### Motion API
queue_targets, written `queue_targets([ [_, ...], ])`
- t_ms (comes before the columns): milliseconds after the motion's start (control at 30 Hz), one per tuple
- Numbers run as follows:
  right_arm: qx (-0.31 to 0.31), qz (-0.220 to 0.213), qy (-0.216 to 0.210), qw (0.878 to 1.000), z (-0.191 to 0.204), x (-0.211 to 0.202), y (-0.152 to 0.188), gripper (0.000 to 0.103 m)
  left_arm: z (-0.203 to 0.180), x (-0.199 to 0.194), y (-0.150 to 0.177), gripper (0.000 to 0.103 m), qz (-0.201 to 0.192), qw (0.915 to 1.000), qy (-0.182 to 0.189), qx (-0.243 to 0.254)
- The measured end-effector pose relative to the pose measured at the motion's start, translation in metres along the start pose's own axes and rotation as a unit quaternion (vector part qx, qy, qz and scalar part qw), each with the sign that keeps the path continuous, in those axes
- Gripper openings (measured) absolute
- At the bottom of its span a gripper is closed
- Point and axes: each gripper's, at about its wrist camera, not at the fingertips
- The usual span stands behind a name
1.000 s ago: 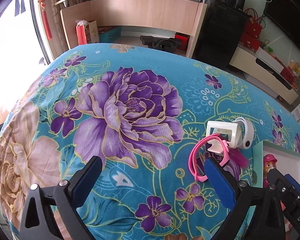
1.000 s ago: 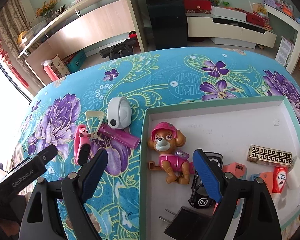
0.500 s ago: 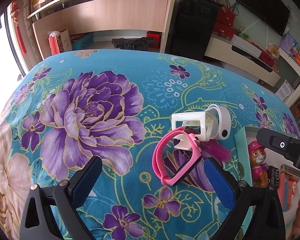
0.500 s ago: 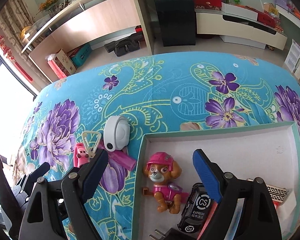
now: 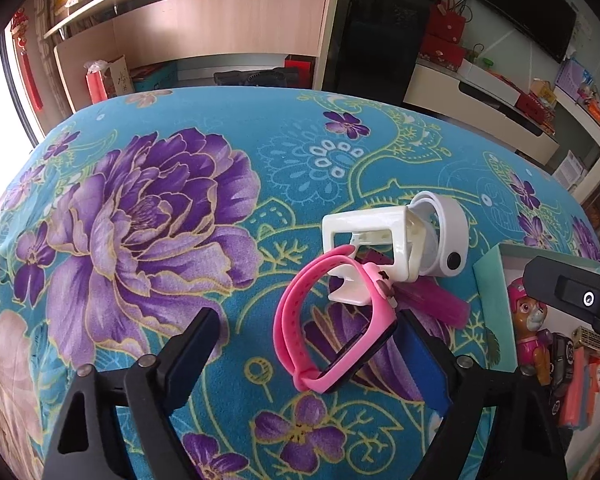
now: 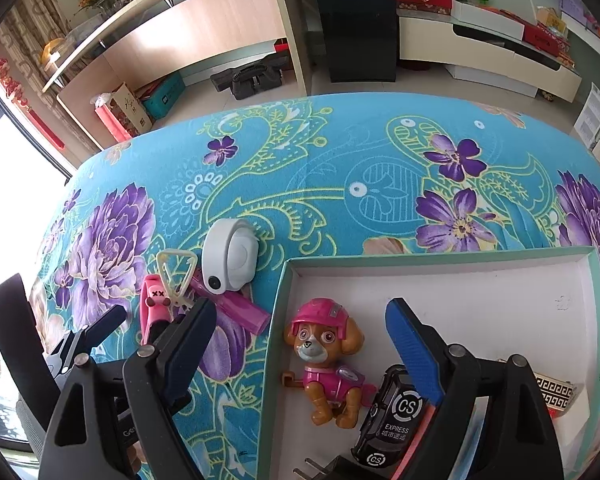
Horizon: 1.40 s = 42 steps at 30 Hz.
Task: Organize rigid objects
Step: 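Grasp the pink watch band with the left tool while the right tool grasps the white round device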
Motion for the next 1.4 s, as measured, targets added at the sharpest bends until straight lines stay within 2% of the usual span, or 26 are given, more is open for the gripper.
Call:
queue_targets([
  [167,-0.016,0.008,0.002,1.0,0.004,0.002,-0.004,0.087,-0.005,-0.004,-0.001,0.078,-0.007,0.9997,0.019,0.011],
  [300,-0.039,0.012,0.003,0.999,0.013,0.0,-0.011,0.087,-0.003,-0.003,-0.002,0.063,-0.005,0.9997,0.023,0.009],
  [433,-0.051,0.019,-0.002,0.999,0.021,0.0,-0.022,0.087,-0.001,-0.004,-0.001,0.057,-0.007,0.9992,0.038,0.003],
  [700,-0.067,0.03,-0.003,0.997,0.039,0.005,-0.045,0.086,0.01,-0.012,-0.001,0.056,-0.016,0.9982,0.054,-0.019],
  [767,-0.073,0.031,-0.002,0.997,0.044,0.008,-0.047,0.079,0.015,-0.016,-0.002,0.056,-0.021,0.998,0.052,-0.029],
  [900,-0.076,0.039,0.0,0.996,0.053,0.017,-0.051,0.074,0.024,-0.021,-0.004,0.056,-0.031,0.9974,0.048,-0.045],
  [967,-0.08,0.041,0.0,0.996,0.057,0.023,-0.053,0.067,0.028,-0.024,-0.004,0.056,-0.036,0.9968,0.049,-0.053],
  [1167,-0.089,0.05,0.012,0.995,0.069,0.04,-0.055,0.061,0.038,-0.026,-0.004,0.056,-0.042,0.9955,0.047,-0.071],
  [1300,-0.088,0.059,0.019,0.994,0.074,0.054,-0.056,0.061,0.044,-0.025,-0.004,0.056,-0.042,0.9946,0.045,-0.083],
  [1400,-0.089,0.068,0.02,0.994,0.077,0.064,-0.055,0.053,0.047,-0.025,-0.003,0.056,-0.041,0.9942,0.044,-0.088],
])
Point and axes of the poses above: each gripper's, at about its wrist camera, not at the fingertips, and x roughly the way its jaws point, z to its left, y to its underside, and after that the axes turned 13 degrees about y, right-handed
